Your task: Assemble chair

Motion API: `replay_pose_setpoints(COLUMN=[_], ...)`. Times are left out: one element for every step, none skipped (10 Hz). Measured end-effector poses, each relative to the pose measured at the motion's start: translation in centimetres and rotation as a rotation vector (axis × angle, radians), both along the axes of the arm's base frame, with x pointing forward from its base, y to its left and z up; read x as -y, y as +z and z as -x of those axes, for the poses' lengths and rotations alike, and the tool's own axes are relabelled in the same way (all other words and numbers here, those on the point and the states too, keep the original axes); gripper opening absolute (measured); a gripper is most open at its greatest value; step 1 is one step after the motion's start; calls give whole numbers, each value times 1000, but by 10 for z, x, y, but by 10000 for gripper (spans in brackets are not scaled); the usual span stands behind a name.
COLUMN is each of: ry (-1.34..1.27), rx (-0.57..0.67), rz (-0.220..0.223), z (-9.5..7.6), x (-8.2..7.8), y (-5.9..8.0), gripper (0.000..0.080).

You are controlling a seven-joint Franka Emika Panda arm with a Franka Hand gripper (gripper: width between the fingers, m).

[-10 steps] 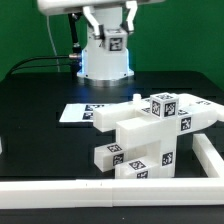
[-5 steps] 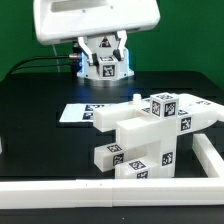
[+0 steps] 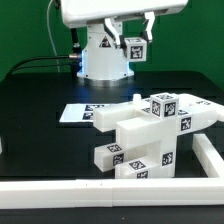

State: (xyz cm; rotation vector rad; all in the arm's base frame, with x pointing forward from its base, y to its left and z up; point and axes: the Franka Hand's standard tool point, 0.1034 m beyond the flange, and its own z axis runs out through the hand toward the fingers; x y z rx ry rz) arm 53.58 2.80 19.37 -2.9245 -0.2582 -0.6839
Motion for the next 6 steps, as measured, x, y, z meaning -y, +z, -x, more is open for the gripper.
replay_pose_setpoints(ry=[-5, 14, 32, 28, 32, 25], rx=[-4, -2, -18, -32, -34, -29], rz=[-1, 17, 31, 34, 41, 53], z=[-6, -10, -11, -14, -14, -13], x=[-5, -2, 13, 29, 39, 40], y=[0, -6, -20, -27, -32, -35], gripper=[284, 284, 284, 284, 284, 284])
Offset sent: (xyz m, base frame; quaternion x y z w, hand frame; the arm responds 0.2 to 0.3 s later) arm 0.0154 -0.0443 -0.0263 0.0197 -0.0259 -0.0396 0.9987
